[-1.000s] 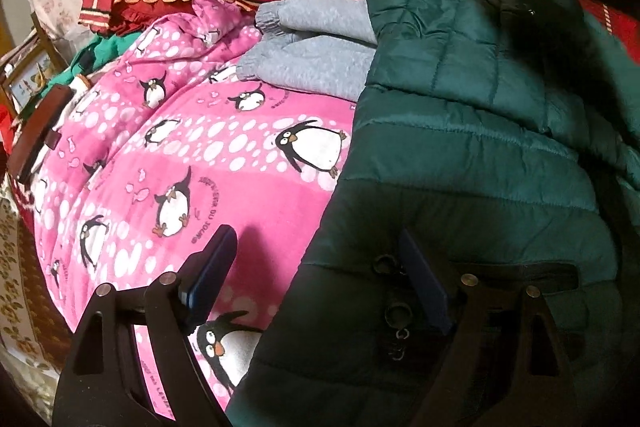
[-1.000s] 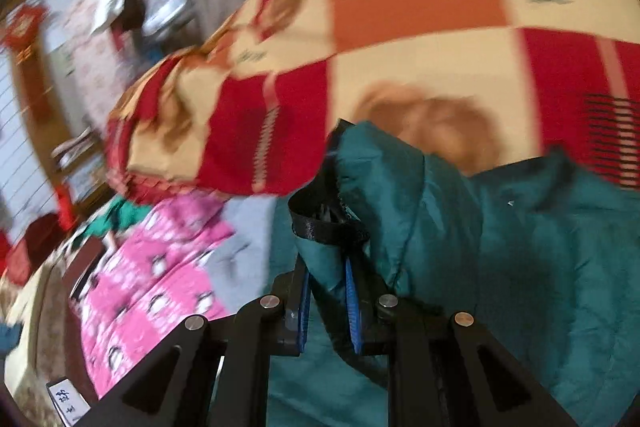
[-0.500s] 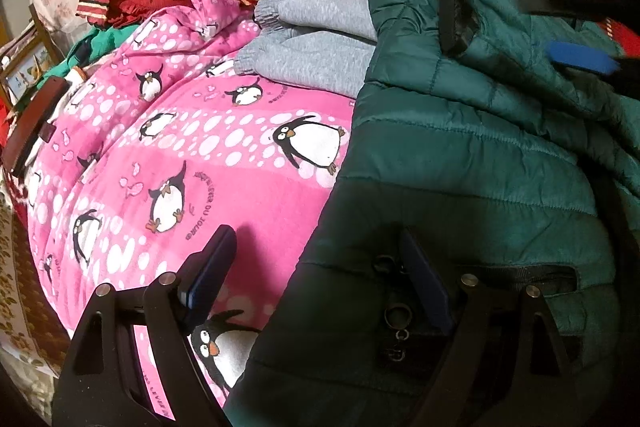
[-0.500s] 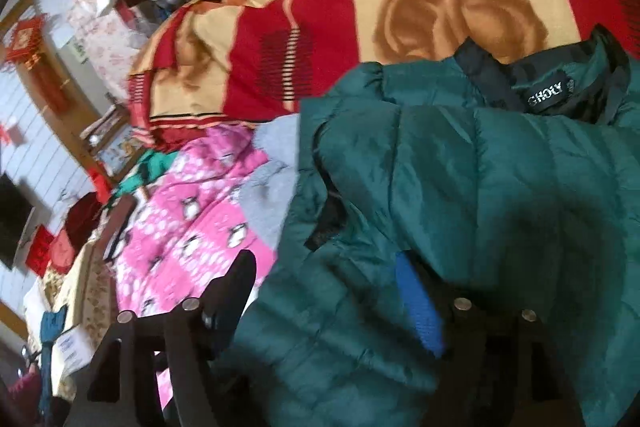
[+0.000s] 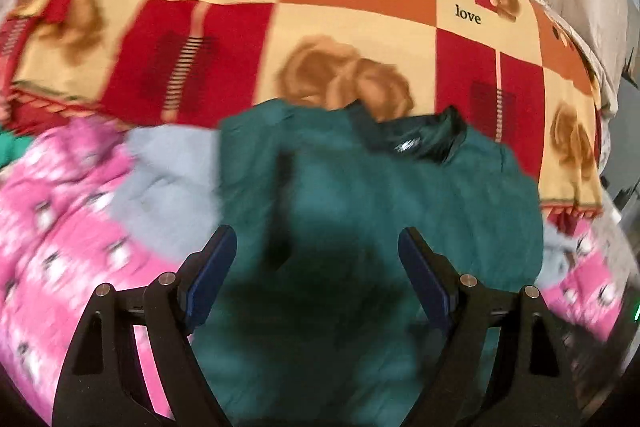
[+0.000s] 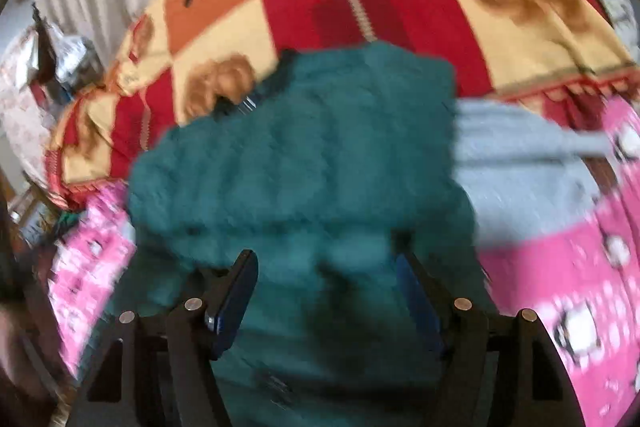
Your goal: Fold large clothes
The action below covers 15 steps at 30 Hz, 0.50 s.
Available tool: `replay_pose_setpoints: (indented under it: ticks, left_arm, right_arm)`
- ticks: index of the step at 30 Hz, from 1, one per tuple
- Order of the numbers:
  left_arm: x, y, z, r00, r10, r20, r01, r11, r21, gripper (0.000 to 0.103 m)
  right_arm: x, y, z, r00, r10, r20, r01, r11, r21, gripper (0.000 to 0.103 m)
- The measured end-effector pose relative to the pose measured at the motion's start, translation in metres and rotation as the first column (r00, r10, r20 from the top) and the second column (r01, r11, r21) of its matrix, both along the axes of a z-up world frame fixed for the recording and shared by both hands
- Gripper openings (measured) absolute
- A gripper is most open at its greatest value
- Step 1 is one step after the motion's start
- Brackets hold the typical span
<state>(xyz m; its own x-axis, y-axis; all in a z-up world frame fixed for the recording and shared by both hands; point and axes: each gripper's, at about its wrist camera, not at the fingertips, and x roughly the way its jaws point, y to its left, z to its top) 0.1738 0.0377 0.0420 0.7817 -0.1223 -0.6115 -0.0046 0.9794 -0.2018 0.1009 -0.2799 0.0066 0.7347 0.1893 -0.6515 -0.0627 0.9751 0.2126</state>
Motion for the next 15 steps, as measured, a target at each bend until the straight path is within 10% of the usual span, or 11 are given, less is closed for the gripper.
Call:
replay_pose_setpoints:
  ticks: [8, 15]
  left_arm:
    - [0.077, -0.033, -0.058, 0.988, 0.063, -0.143, -0.036, 0.982, 0.183, 0.071]
    - [0.047, -0.003, -0.09, 0.976, 0.136, -0.172, -0.099, 0.973, 0.208, 0.07]
  right_arm:
    - [0.006, -0.011, -0.038, 0.992, -0.021, -0.121, 0.022, 1.0, 0.008, 0.085]
    - [0.011, -0.007, -0.042, 0.991, 0.036, -0.13, -0.035, 0.999, 0.013, 0.097]
